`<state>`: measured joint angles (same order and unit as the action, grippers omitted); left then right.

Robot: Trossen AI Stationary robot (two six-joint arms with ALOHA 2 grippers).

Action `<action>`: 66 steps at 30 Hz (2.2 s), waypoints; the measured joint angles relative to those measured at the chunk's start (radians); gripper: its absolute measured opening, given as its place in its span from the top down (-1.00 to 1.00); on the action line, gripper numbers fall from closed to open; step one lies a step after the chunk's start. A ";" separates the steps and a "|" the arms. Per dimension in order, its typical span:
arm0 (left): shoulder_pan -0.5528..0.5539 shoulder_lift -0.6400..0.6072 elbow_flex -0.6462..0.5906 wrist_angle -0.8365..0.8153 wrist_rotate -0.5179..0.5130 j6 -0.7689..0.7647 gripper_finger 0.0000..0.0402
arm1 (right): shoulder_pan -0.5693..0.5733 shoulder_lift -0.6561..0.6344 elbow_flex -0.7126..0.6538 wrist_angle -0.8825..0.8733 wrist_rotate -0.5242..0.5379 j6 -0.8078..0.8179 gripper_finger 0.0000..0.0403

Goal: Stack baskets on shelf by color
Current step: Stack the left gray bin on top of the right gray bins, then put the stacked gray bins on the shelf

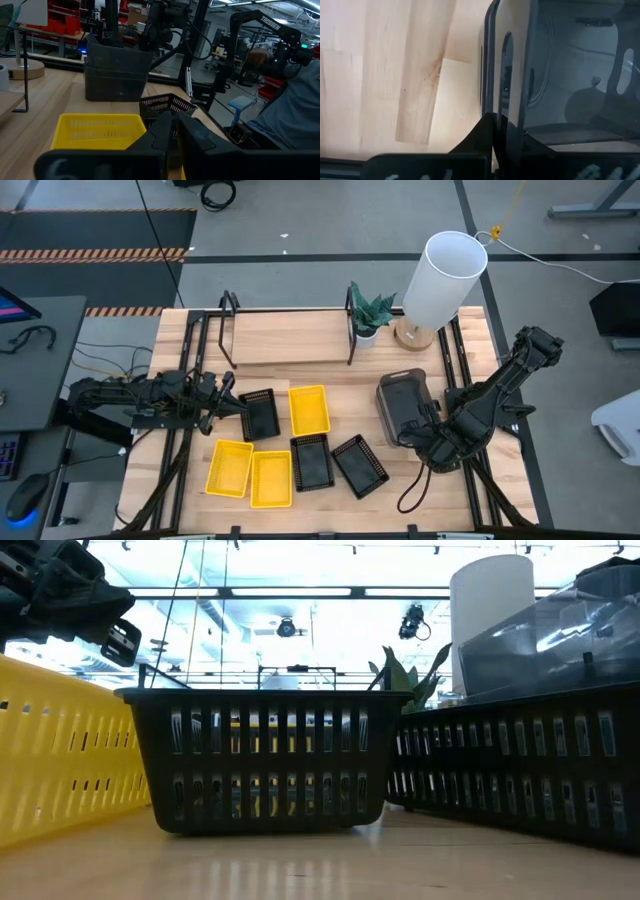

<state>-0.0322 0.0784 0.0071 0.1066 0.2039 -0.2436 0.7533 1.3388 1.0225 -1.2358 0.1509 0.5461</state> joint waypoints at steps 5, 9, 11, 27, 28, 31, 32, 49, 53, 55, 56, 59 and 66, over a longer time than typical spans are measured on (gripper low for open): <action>0.000 0.000 0.000 0.000 0.000 0.000 0.84 | 0.000 0.000 0.000 0.035 -0.025 0.007 0.82; 0.000 0.000 0.000 0.000 0.000 0.000 0.86 | 0.000 0.000 0.000 0.036 -0.029 0.024 0.72; 0.000 0.000 0.000 0.000 0.000 0.000 0.86 | 0.000 0.000 0.000 0.035 -0.045 0.030 0.67; 0.000 0.000 0.000 0.000 0.000 0.000 0.84 | 0.004 0.000 0.136 -0.017 -0.024 0.064 0.43; 0.000 0.000 0.000 0.000 0.000 0.000 0.84 | 0.006 0.000 0.136 -0.013 -0.006 0.064 0.43; 0.000 0.000 0.000 0.000 0.000 0.000 0.85 | 0.014 0.008 0.131 0.012 0.015 0.064 0.43; 0.000 0.000 0.000 0.000 0.000 0.000 0.85 | 0.015 0.014 0.129 0.019 0.013 0.064 0.42; 0.000 0.000 0.000 0.000 0.000 0.000 0.85 | -0.004 0.220 0.127 0.042 0.066 -0.006 -0.20; 0.000 0.000 0.000 0.000 0.000 0.000 0.83 | -0.030 0.255 0.118 0.071 0.067 -0.023 -0.17; 0.000 0.000 0.000 0.000 0.000 0.000 0.82 | -0.046 0.258 0.096 0.086 0.063 -0.034 -0.12; 0.000 0.000 0.000 0.000 0.000 0.000 0.81 | -0.056 0.254 0.079 0.098 0.055 -0.040 -0.10; 0.000 0.000 0.000 0.000 0.000 0.000 0.81 | -0.089 0.226 0.014 0.170 0.008 -0.041 -0.02; 0.000 0.000 0.000 0.000 0.000 0.000 0.85 | -0.117 0.200 -0.106 0.337 -0.060 -0.005 0.16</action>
<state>-0.0321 0.0783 0.0071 0.1062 0.2039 -0.2437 0.6363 1.5391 0.9163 -0.8992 0.0911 0.5409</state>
